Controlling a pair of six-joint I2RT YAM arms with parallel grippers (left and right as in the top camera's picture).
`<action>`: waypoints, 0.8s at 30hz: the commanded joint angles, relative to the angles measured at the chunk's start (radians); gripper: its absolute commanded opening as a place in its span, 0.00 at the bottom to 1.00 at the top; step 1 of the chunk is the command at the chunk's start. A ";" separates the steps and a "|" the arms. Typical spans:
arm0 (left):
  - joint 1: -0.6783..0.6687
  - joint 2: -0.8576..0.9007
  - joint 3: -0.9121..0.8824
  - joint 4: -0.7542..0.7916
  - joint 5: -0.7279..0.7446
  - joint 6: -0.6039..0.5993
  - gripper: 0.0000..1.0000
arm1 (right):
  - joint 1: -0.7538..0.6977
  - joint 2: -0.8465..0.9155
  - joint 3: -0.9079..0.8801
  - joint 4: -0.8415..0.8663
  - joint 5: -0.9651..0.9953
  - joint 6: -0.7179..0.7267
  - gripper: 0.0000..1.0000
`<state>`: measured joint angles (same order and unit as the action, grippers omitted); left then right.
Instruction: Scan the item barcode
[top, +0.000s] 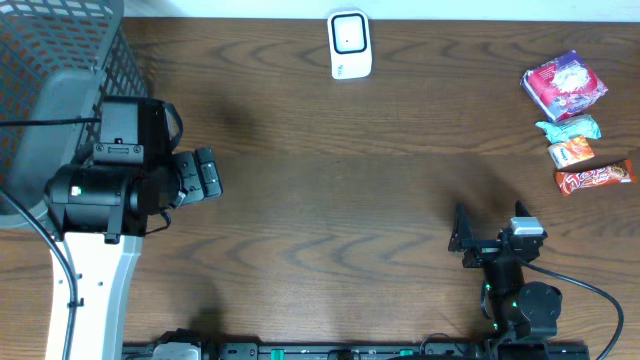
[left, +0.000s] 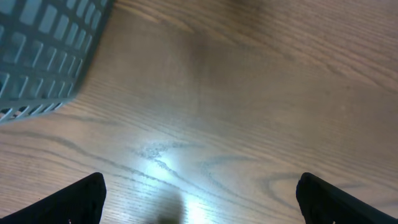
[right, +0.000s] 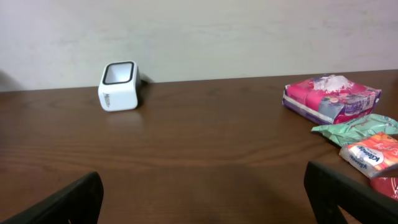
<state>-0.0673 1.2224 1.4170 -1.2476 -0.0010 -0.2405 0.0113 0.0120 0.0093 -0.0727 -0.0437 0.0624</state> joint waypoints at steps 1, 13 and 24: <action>0.001 -0.037 -0.060 -0.003 0.016 -0.011 0.98 | -0.002 -0.006 -0.004 -0.002 0.016 -0.015 0.99; 0.001 -0.391 -0.562 0.501 0.315 0.271 0.98 | -0.002 -0.006 -0.004 -0.002 0.016 -0.015 0.99; 0.001 -0.703 -0.908 0.694 0.301 0.271 0.98 | -0.002 -0.006 -0.004 -0.002 0.016 -0.015 0.99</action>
<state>-0.0673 0.6033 0.5678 -0.5716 0.2901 0.0055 0.0113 0.0120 0.0090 -0.0727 -0.0326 0.0616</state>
